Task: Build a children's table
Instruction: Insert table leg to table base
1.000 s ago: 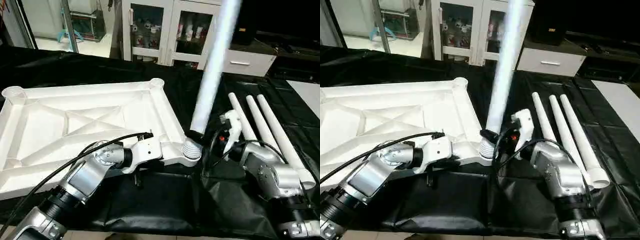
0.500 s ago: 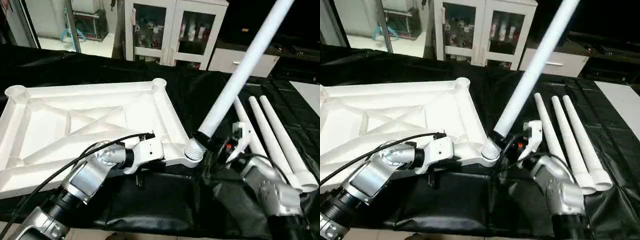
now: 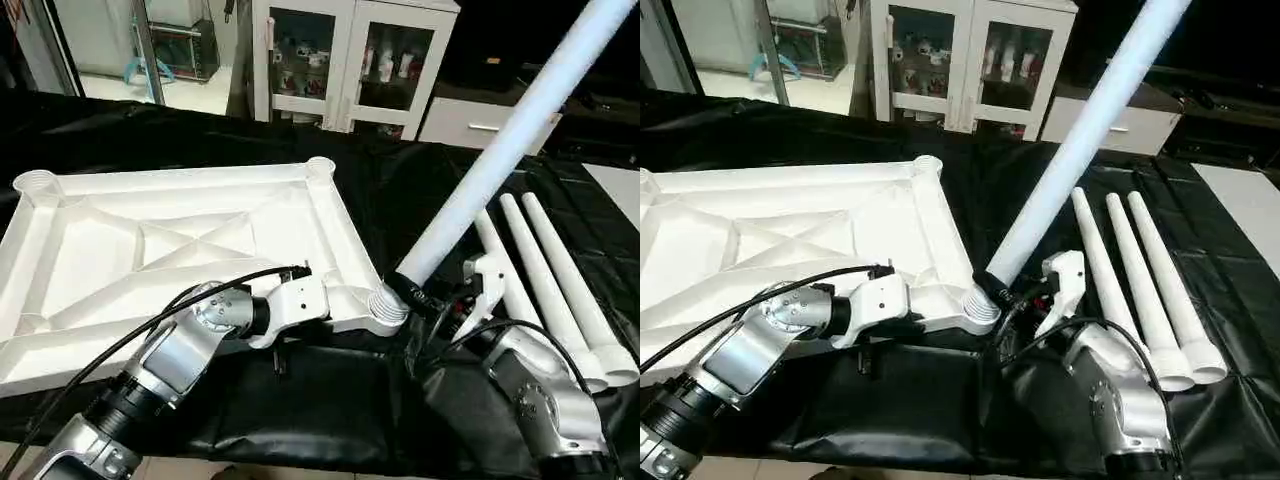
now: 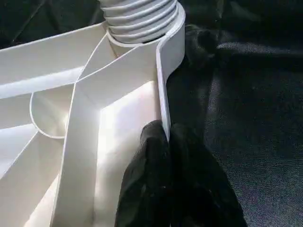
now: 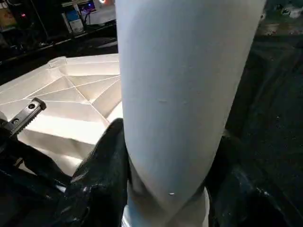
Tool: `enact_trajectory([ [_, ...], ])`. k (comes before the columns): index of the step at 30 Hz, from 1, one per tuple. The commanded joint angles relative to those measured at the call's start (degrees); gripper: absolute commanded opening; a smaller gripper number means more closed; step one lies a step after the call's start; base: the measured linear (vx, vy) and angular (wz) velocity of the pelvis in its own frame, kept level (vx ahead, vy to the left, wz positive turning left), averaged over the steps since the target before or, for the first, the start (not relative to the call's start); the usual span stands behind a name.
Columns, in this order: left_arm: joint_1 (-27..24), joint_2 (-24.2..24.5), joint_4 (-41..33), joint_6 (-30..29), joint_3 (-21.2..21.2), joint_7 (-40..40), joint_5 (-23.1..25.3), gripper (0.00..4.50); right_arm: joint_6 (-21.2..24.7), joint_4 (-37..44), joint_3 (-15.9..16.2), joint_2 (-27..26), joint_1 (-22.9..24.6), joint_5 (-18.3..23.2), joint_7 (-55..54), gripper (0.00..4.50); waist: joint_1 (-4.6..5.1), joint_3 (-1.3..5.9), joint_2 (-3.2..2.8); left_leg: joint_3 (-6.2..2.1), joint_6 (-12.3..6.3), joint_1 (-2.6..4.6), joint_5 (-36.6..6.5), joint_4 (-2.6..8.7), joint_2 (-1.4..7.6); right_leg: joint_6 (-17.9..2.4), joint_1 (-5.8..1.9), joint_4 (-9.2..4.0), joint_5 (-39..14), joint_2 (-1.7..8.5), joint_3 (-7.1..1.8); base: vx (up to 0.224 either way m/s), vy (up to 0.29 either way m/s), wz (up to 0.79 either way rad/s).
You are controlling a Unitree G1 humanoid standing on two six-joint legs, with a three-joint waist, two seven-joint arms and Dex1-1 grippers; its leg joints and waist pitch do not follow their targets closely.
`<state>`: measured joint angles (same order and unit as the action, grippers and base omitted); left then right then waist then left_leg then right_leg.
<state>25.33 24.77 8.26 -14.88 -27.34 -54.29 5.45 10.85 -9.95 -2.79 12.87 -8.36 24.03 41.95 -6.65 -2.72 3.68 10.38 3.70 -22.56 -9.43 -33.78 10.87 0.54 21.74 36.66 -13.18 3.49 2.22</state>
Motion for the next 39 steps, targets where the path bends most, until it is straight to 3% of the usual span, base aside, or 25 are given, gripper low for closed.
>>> enact_trajectory([
  [1,0.28,-0.86,0.11,0.97,1.53,1.49,-0.67,0.00,0.42,-1.14,-0.15,1.25,2.04,-2.23,0.13,1.88,0.27,2.74,0.40,-0.95,0.52,1.86,-15.00,4.57,2.94,-7.86,-0.57,-5.78,-15.23,4.99,-2.48,0.000,0.000,0.00],
  [2,0.21,-0.84,0.00,0.84,1.68,1.63,-0.68,0.00,-0.47,-0.83,-0.01,0.94,2.97,-2.23,0.44,1.88,0.26,2.69,0.65,-0.91,0.29,1.73,-14.70,4.60,2.92,-7.85,-0.67,-5.80,-14.97,4.93,-2.46,0.000,0.000,0.00],
  [6,-0.13,-0.54,-0.44,0.57,1.90,1.59,-0.67,0.00,-0.74,-1.20,2.58,1.43,4.20,-4.40,0.14,1.88,0.20,2.68,0.51,-0.93,0.05,1.66,-14.15,4.66,2.87,-7.66,-0.72,-5.75,-14.73,4.91,-2.41,0.000,0.000,0.00],
  [10,0.09,-0.23,-0.27,0.67,1.86,1.12,-0.63,0.00,2.37,-2.63,7.67,4.89,2.01,-9.37,0.99,1.88,0.56,2.49,0.45,-1.09,1.31,1.96,-17.59,4.88,2.88,-6.80,-0.52,-6.27,-19.57,5.00,-2.46,0.000,0.000,0.00],
  [12,0.18,-0.23,-0.20,0.71,1.87,1.03,-0.57,0.00,3.64,-2.96,8.52,5.61,1.41,-9.93,1.20,1.88,0.75,2.26,0.51,-1.26,1.79,1.96,-19.20,5.04,2.84,-6.17,-0.58,-6.56,-22.53,5.03,-2.44,0.000,0.000,0.00],
  [13,0.25,-0.24,-0.14,0.72,1.90,0.95,-0.54,0.00,4.14,-3.23,9.18,6.20,0.91,-10.50,1.47,1.88,0.71,2.33,0.41,-1.30,2.19,2.51,-20.96,4.96,2.95,-5.86,-0.18,-7.03,-24.80,5.38,-2.62,0.000,0.000,0.00],
  [20,0.59,-0.31,0.17,0.83,1.80,0.86,-0.51,0.00,7.19,-5.78,8.16,6.22,-2.98,-9.05,0.40,1.88,1.20,2.56,0.63,-1.39,2.36,2.47,-21.04,5.28,2.94,-7.11,-0.39,-6.64,-20.49,5.00,-2.37,0.000,0.000,0.00],
  [24,0.46,-0.35,0.05,0.41,1.99,1.34,-0.39,0.00,7.00,-7.53,8.96,6.61,-1.75,-10.36,0.31,1.88,1.39,2.37,1.14,-1.49,2.58,2.52,-22.79,5.27,2.93,-6.28,-0.25,-7.13,-24.55,5.26,-2.35,0.000,0.000,0.00],
  [31,-0.49,0.24,-0.14,-0.44,2.41,1.73,0.07,0.00,6.26,-7.03,8.83,5.99,0.21,-9.95,-0.37,1.88,1.46,2.40,0.90,-1.85,3.45,3.06,-26.61,5.51,3.03,-5.60,0.09,-7.60,-27.22,5.39,-2.39,0.000,0.000,0.00],
  [35,-1.03,1.00,0.29,-1.11,3.05,2.28,0.49,0.00,4.25,-8.19,7.52,4.23,-1.22,-10.34,-3.94,1.88,1.60,2.43,0.85,-1.88,3.37,2.83,-25.73,5.88,2.96,-5.81,-0.18,-7.57,-25.45,5.27,-2.27,0.000,0.000,0.00],
  [36,-1.14,1.07,0.36,-1.76,3.31,2.69,0.69,0.00,3.54,-9.10,6.93,3.63,-2.18,-10.58,-5.46,1.88,1.83,2.45,0.82,-1.89,3.75,3.06,-26.86,5.82,2.94,-5.78,0.08,-7.61,-26.53,5.30,-2.23,0.000,0.000,0.00],
  [39,-1.19,0.70,0.70,-4.02,3.85,4.63,1.51,0.00,1.76,-12.40,5.40,1.88,-5.16,-10.97,-9.58,1.88,2.54,2.36,0.69,-2.43,4.65,2.85,-29.45,5.99,2.85,-5.11,-0.01,-7.93,-30.70,5.48,-1.89,0.000,0.000,0.00],
])
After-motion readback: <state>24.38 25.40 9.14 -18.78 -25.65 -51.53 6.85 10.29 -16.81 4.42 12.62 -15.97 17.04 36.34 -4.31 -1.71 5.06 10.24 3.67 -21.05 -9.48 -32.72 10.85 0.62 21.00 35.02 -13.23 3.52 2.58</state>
